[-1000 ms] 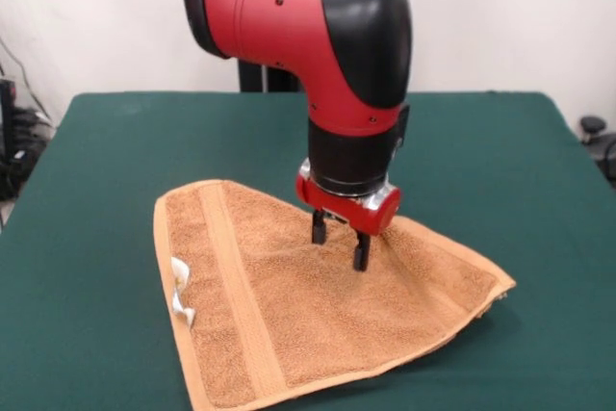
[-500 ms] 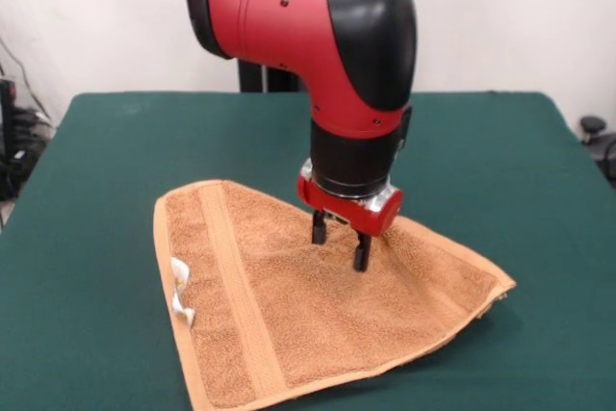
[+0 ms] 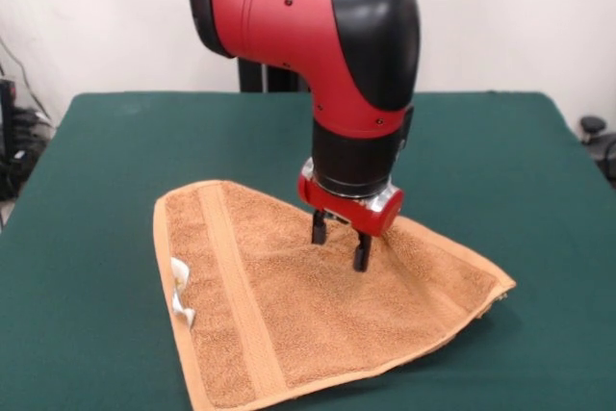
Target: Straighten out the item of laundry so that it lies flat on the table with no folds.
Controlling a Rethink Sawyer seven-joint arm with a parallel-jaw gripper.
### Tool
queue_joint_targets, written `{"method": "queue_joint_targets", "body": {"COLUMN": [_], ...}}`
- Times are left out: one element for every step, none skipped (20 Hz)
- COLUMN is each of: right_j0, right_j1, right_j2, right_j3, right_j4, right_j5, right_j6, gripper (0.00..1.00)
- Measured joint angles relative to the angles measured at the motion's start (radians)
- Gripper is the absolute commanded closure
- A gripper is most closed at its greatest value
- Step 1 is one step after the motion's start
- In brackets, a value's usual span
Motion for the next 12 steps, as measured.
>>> {"method": "queue_joint_targets", "body": {"right_j0": [0.001,0.003,0.004,0.005,0.006,0.006,0.008,0.008,0.008,0.009,0.009,0.009], "right_j1": [0.001,0.002,0.002,0.002,0.002,0.003,0.003,0.004,0.004,0.004,0.004,0.004], "right_j2": [-0.001,-0.003,-0.004,-0.005,-0.006,-0.006,-0.008,-0.008,-0.009,-0.009,-0.009,-0.009], "right_j3": [-0.001,-0.002,-0.003,-0.003,-0.003,-0.004,-0.005,-0.005,-0.006,-0.006,-0.006,-0.006], "right_j4": [0.000,0.000,0.000,0.000,0.000,0.000,0.000,0.000,0.000,0.000,0.000,0.000], "right_j5": [0.001,0.001,0.001,0.001,0.000,0.000,0.001,0.001,0.001,0.001,0.001,0.001], "right_j6": [0.000,0.000,0.000,0.000,0.000,0.000,0.000,0.000,0.000,0.000,0.000,0.000], "gripper": [0.00,0.00,0.00,0.00,0.00,0.00,0.00,0.00,0.00,0.00,0.00,0.00]}}
